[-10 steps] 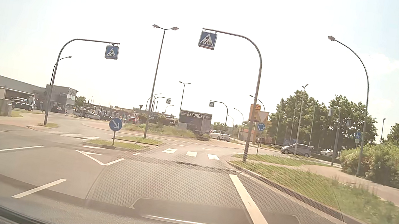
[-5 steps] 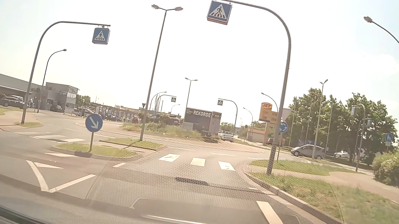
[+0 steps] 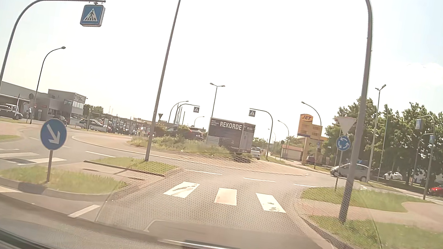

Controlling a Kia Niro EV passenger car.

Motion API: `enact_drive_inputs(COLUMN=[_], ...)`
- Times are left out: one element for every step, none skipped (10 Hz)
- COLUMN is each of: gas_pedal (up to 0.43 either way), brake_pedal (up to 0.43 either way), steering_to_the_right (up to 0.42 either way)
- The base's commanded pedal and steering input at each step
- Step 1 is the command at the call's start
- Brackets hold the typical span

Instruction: Follow the waypoints while adhering to traffic rules and regulations

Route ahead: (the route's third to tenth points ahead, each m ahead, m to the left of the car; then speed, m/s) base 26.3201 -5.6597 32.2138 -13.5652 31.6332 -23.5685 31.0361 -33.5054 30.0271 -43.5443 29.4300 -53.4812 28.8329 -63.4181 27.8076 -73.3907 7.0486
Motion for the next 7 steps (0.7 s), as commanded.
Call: enact_drive_inputs(gas_pedal=[0.000, 0.000, 0.000, 0.000, 0.000, 0.000, 0.000], brake_pedal=[0.098, 0.098, 0.104, 0.116, 0.122, 0.122, 0.122], steering_to_the_right=[-0.008, -0.007, -0.007, -0.007, -0.004, 0.003, 0.017])
